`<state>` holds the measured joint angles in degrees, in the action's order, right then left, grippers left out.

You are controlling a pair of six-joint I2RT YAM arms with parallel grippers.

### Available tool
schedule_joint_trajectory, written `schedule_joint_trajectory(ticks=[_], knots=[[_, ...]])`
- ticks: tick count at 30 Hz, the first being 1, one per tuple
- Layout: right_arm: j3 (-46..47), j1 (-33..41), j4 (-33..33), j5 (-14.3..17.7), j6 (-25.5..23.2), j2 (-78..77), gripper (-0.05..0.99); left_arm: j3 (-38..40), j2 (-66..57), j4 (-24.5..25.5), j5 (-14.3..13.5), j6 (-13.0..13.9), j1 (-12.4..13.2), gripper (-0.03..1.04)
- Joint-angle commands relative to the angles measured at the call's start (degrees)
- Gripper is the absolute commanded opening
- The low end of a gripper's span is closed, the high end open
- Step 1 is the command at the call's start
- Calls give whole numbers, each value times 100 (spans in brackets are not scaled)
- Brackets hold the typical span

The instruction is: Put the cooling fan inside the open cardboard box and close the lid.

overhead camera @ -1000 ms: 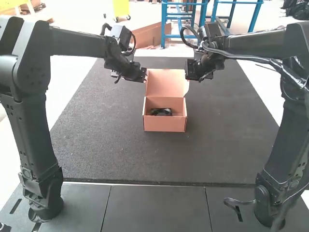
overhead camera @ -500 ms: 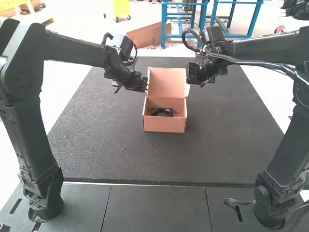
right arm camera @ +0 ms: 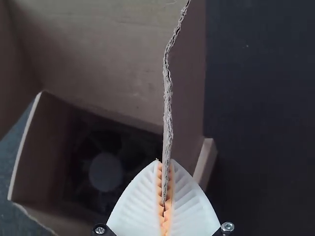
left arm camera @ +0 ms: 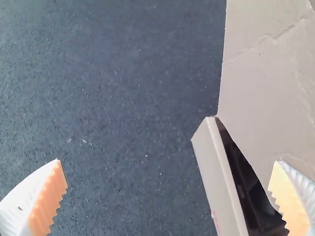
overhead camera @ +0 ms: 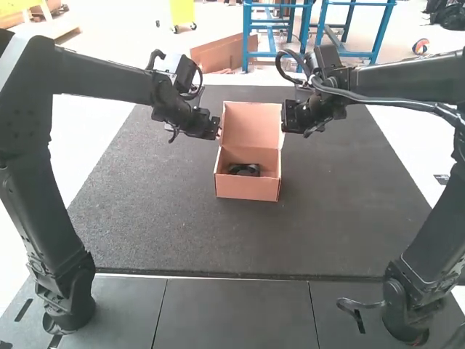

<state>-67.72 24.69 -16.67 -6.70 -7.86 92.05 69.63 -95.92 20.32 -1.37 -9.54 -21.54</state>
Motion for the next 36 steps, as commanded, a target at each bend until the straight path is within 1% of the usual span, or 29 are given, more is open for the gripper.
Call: schedule_joint_trajectory(ticks=[1, 6, 13, 18, 25, 29, 36], knots=[[66, 115, 32, -271, -93, -223, 3, -19, 276, -45, 145, -48, -61, 97], [163, 124, 32, -341, -111, -223, 3, -54, 319, -80, 224, -48, -78, 97], [295, 133, 76, -402, -111, -223, 3, -169, 399, -124, 268, -48, -228, 97], [392, 177, 102, -402, -102, -267, 3, -327, 451, -247, 260, -48, -298, 97], [769, 186, 427, -341, -120, -442, 3, -564, 583, -309, 224, -39, -298, 97], [910, 203, 462, -341, -146, -513, 3, -696, 636, -406, 224, -39, -298, 97], [1130, 265, 533, -376, -163, -583, 3, -810, 715, -432, 224, -48, -289, 97]])
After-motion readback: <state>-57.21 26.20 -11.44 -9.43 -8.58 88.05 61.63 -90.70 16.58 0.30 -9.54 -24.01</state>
